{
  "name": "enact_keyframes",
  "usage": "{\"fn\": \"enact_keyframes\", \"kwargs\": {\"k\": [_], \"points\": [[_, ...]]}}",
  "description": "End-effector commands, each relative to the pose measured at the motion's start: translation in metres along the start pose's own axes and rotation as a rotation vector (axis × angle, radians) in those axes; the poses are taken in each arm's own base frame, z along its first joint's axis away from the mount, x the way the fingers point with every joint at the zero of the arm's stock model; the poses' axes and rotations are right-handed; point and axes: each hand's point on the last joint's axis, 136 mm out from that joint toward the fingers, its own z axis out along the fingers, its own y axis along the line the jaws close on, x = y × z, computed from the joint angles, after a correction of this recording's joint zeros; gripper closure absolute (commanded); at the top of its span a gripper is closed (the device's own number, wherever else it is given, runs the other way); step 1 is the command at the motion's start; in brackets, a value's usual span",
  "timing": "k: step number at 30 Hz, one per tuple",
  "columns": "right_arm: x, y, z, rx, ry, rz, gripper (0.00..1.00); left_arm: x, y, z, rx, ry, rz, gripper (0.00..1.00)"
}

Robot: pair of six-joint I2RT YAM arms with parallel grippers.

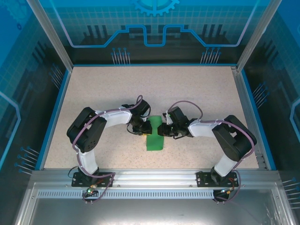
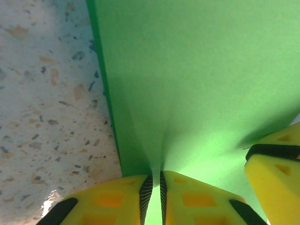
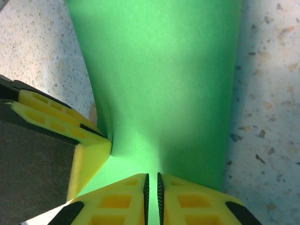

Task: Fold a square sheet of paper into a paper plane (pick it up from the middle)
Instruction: Fold the square sheet of paper in half at the center of the table.

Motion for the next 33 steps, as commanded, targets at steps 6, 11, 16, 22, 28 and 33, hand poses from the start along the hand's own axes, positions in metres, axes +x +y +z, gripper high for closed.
{"fn": "enact_keyframes", "kwargs": {"k": [6,11,16,22,28,33], "points": [[-0.016,-0.015,0.013,0.027,-0.014,0.014,0.86,0.016,0.058,0.026,-0.242,0.051,-0.003,0.8],[-0.02,-0.03,0.014,0.069,-0.022,0.041,0.86,0.016,0.066,0.025,-0.28,0.051,0.005,0.81],[-0.026,-0.044,0.009,0.126,-0.046,0.074,0.87,0.018,0.073,0.025,-0.311,0.051,0.008,0.81],[-0.029,-0.062,-0.002,0.202,-0.082,0.124,0.87,0.019,0.077,0.027,-0.325,0.058,0.008,0.81],[-0.039,-0.051,-0.017,0.178,-0.123,0.098,0.87,0.018,0.076,0.029,-0.322,0.059,0.011,0.81],[-0.049,-0.016,-0.022,0.069,-0.131,0.03,0.87,0.016,0.074,0.029,-0.316,0.058,0.016,0.81]]}}
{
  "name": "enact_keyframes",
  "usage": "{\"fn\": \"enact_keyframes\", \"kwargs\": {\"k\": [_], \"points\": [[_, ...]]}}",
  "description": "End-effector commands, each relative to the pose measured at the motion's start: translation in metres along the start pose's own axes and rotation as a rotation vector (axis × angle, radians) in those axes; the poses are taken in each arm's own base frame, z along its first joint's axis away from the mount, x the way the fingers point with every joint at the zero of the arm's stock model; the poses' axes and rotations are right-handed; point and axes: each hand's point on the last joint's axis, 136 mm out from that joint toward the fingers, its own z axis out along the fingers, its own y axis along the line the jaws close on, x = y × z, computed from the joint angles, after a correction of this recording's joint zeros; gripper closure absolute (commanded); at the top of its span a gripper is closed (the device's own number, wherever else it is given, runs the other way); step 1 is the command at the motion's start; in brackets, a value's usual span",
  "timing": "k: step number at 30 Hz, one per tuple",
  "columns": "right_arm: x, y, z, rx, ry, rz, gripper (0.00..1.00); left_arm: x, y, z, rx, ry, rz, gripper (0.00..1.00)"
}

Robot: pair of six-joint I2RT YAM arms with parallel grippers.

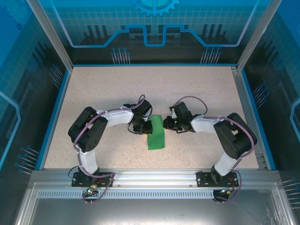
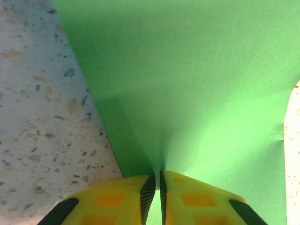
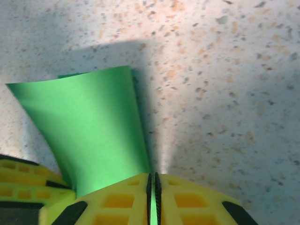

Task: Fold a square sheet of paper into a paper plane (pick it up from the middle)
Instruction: Fold the square sheet of paper in half at the center of the table.

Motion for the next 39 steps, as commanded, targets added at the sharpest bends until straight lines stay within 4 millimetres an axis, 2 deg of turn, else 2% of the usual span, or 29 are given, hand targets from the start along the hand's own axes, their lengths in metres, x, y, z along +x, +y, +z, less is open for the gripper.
{"fn": "enact_keyframes", "kwargs": {"k": [1,4,7,11,16,25,39], "points": [[-0.007,0.024,-0.01,-0.061,-0.016,-0.05,0.87,0.023,0.069,0.03,-0.27,0.079,-0.027,0.81],[-0.003,0.039,-0.013,-0.095,-0.01,-0.073,0.87,0.022,0.068,0.028,-0.268,0.074,-0.022,0.81],[0.008,0.048,-0.007,-0.12,0.019,-0.083,0.87,0.021,0.067,0.027,-0.266,0.072,-0.019,0.81],[0.014,0.044,0.009,-0.123,0.046,-0.071,0.87,0.022,0.067,0.027,-0.263,0.074,-0.013,0.81],[0.006,0.047,0.021,-0.13,0.04,-0.087,0.87,0.025,0.068,0.025,-0.27,0.074,-0.006,0.81],[-0.005,0.012,0.041,-0.028,0.042,-0.062,0.88,0.034,0.076,0.024,-0.285,0.08,-0.004,0.81],[-0.033,-0.037,0.032,0.092,-0.054,0.042,0.89,0.05,0.091,0.027,-0.319,0.11,-0.008,0.81]]}}
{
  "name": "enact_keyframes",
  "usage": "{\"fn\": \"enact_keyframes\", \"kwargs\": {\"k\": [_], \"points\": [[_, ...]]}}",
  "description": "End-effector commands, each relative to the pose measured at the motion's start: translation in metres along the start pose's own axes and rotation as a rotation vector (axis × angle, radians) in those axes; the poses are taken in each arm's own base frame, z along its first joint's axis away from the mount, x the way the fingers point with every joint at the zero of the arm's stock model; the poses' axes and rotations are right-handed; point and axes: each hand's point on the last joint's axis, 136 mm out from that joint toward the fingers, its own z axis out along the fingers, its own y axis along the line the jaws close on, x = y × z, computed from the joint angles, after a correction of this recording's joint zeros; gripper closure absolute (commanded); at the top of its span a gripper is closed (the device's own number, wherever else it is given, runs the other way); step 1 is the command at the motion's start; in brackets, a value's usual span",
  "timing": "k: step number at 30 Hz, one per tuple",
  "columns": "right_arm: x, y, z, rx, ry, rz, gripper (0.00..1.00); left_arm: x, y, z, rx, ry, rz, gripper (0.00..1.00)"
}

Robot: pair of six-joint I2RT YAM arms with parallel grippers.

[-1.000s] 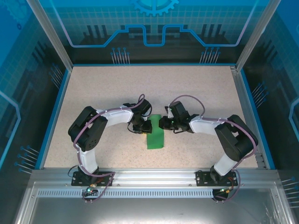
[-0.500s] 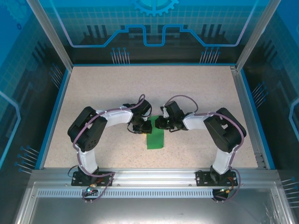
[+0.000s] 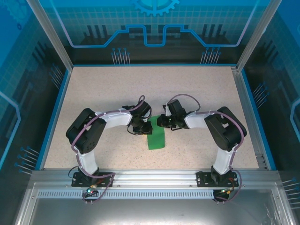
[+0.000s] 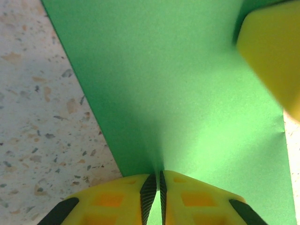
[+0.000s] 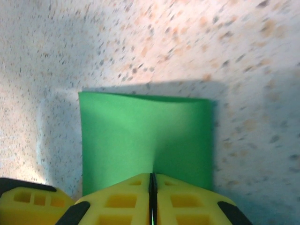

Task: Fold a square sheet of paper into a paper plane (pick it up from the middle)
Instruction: Fold the square sheet of paper in half at the center of the table.

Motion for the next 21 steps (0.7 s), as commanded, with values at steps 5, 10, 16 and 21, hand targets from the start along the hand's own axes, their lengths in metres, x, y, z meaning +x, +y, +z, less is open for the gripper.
{"fn": "enact_keyframes", "kwargs": {"k": [5,10,16,21], "points": [[-0.031,-0.057,-0.007,0.155,-0.103,0.076,0.89,0.053,0.086,0.023,-0.326,0.154,-0.042,0.81],[-0.04,-0.038,-0.021,0.098,-0.118,0.041,0.89,0.05,0.084,0.022,-0.317,0.149,-0.043,0.81],[-0.023,0.008,-0.043,-0.008,-0.104,-0.028,0.89,0.046,0.08,0.023,-0.306,0.145,-0.042,0.81],[-0.009,0.023,-0.033,-0.047,-0.07,-0.038,0.89,0.047,0.079,0.025,-0.3,0.151,-0.044,0.81]]}}
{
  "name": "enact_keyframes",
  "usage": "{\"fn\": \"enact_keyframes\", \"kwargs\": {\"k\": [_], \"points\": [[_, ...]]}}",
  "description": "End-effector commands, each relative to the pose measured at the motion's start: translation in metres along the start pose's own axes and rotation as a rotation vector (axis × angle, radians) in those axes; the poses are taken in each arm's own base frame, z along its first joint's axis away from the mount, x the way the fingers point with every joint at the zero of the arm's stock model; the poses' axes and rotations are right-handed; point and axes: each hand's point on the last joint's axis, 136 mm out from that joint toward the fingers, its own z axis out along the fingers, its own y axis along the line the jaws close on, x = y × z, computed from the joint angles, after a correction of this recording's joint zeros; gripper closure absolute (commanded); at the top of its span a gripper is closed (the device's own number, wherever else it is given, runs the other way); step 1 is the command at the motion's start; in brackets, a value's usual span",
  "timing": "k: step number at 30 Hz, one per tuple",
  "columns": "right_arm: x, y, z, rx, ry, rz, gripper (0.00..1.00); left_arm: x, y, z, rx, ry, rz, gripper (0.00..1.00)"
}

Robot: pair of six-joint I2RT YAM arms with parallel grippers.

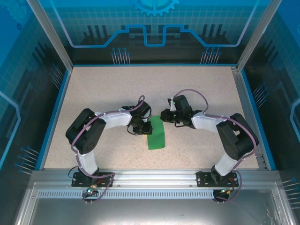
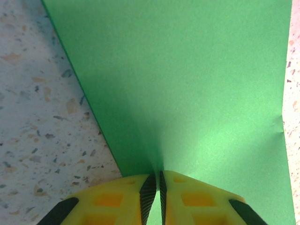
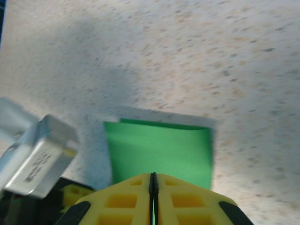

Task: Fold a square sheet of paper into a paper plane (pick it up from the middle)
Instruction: Fold the square sheet of paper in half at the center of the table.

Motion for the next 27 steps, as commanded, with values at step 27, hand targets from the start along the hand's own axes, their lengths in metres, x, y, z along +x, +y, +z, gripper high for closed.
{"fn": "enact_keyframes", "kwargs": {"k": [27], "points": [[-0.022,-0.067,0.053,0.109,0.075,0.052,0.89,0.066,0.09,0.025,-0.331,0.201,-0.037,0.81]]}}
